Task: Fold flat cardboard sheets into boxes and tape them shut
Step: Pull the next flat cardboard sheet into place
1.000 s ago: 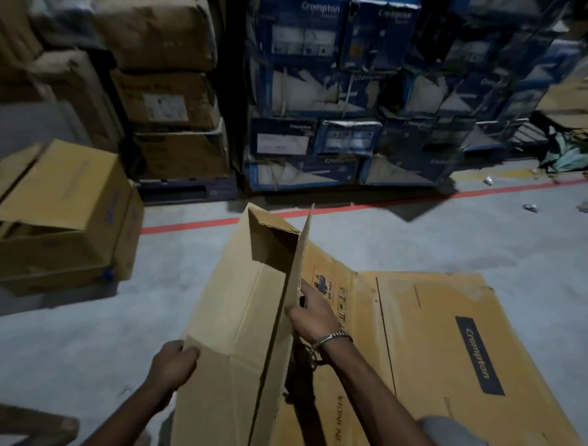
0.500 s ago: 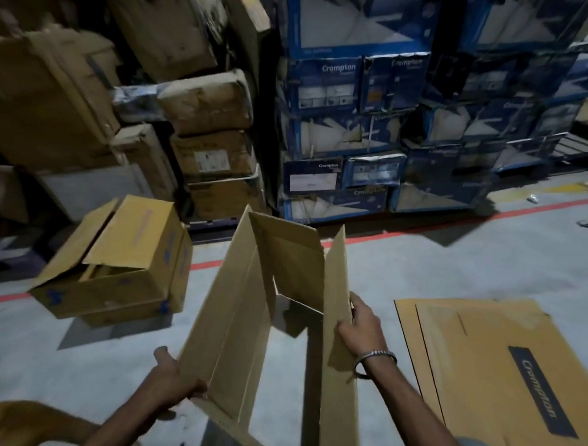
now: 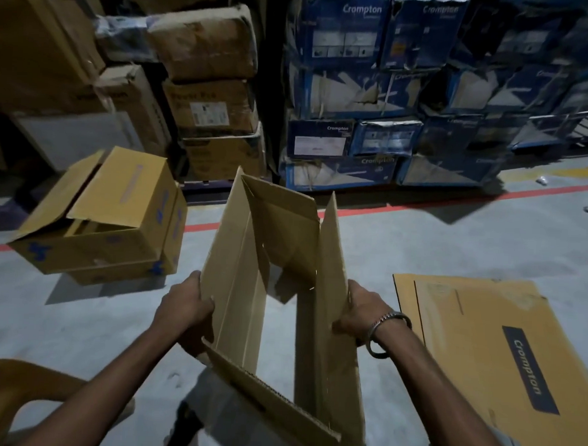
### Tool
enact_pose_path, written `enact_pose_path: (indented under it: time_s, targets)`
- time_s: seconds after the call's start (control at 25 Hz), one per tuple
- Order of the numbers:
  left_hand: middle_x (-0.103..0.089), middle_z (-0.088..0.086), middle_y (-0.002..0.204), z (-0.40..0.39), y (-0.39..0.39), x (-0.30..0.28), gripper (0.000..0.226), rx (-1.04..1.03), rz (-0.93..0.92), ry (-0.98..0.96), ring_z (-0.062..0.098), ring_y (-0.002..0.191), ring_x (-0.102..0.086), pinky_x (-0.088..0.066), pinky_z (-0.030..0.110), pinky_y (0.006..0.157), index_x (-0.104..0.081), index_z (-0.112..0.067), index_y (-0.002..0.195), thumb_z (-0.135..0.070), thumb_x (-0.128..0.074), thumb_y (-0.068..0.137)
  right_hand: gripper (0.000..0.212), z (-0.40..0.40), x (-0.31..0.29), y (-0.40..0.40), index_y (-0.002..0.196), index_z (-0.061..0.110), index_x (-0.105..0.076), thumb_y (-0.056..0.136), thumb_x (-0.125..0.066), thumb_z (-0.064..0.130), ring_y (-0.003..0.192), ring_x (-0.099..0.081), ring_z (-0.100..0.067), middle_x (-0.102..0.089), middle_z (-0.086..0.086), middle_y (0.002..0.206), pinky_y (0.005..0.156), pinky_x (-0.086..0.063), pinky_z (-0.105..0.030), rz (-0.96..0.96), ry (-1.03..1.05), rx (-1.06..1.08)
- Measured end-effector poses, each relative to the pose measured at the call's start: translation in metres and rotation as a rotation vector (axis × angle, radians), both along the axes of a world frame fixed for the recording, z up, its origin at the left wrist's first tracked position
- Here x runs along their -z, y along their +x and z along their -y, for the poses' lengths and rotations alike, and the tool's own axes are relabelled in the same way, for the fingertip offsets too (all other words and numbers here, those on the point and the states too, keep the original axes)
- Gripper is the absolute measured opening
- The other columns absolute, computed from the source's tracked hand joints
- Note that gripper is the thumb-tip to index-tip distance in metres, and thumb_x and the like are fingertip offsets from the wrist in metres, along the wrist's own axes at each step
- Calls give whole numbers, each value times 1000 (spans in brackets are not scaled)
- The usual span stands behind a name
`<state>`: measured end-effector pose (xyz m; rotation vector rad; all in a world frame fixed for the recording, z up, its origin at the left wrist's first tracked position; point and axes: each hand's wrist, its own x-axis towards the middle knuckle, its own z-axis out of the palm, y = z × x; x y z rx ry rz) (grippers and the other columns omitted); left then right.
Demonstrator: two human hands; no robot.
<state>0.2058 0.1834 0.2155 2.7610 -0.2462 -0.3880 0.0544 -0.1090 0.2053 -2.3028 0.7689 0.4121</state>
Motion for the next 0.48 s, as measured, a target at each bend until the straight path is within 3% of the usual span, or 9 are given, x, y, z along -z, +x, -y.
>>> enact_pose_path:
  time_s: [0.12,0.24,0.48]
  targets:
    - [-67,13,129,-3,-8,-7,46,-3,-24,-13,34,114,-64,-53,42,92,-54,-14,136,-24,-71,95,44,-4,-2,-2,119,18,-47,85,-74,20,95,-65,-32,-61,-10,110,82,-62,-46,20,-195,35]
    - [-66,13,131,-13,-29,-15,45,-27,-62,-30,32,113,-65,-52,39,88,-54,-14,137,-20,-70,95,39,1,2,-6,119,17,-48,87,-71,19,93,-65,-33,-64,-10,104,80,-60,-44,111,-262,127]
    - [-68,12,126,-48,-80,-7,38,-100,-83,-106,23,96,-60,-52,36,80,-54,-16,133,-18,-66,97,53,28,-2,-6,139,17,-55,91,-76,26,102,-68,-33,-71,-13,119,84,-56,-38,301,-54,265]
